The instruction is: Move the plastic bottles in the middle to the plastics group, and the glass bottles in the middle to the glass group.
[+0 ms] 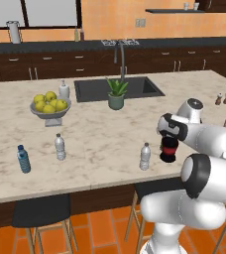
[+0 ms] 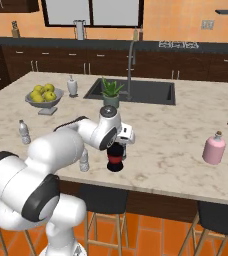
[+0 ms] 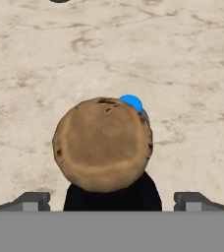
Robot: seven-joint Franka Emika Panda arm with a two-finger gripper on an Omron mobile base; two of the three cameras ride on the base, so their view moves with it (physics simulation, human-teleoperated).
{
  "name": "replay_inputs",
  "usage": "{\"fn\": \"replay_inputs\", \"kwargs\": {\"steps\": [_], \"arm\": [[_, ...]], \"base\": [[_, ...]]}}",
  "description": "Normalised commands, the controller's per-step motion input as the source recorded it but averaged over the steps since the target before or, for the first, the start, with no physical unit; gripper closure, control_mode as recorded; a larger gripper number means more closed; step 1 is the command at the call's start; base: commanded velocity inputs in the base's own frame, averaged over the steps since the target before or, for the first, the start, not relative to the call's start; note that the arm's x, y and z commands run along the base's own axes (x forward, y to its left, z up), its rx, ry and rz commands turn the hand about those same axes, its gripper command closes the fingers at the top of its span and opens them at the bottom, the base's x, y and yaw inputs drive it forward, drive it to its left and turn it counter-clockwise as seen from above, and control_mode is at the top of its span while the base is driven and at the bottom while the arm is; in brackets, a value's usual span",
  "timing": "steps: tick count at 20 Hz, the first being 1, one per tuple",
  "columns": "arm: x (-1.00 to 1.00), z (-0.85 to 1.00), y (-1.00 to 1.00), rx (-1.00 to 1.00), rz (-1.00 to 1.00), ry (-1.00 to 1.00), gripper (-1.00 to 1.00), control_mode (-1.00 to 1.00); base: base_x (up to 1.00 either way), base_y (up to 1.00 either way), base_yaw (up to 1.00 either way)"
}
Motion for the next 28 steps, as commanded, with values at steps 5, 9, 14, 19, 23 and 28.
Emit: {"fn": "replay_inputs", "kwargs": {"steps": [5, 9, 14, 19, 23, 28], "arm": [[0.0, -0.01, 0.0, 0.0, 0.01, 0.0, -1.0, -1.0], [0.0, 0.0, 0.0, 0.0, 0.0, 0.0, 1.0, -1.0], [-0.06, 0.01, 0.0, 0.0, 0.0, 0.0, 1.0, -1.0], [-0.6, 0.24, -0.43, 0.0, 0.0, 0.0, 1.0, -1.0], [-0.41, 0.27, -0.89, 0.0, 0.0, -0.06, 1.0, -1.0], [-0.01, 0.34, -1.0, 0.0, 0.0, -0.13, 1.0, -1.0]], "base": [[0.0, 0.0, 0.0], [0.0, 0.0, 0.0], [0.0, 0.0, 0.0], [0.0, 0.0, 0.0], [0.0, 0.0, 0.0], [0.0, 0.0, 0.0]]}}
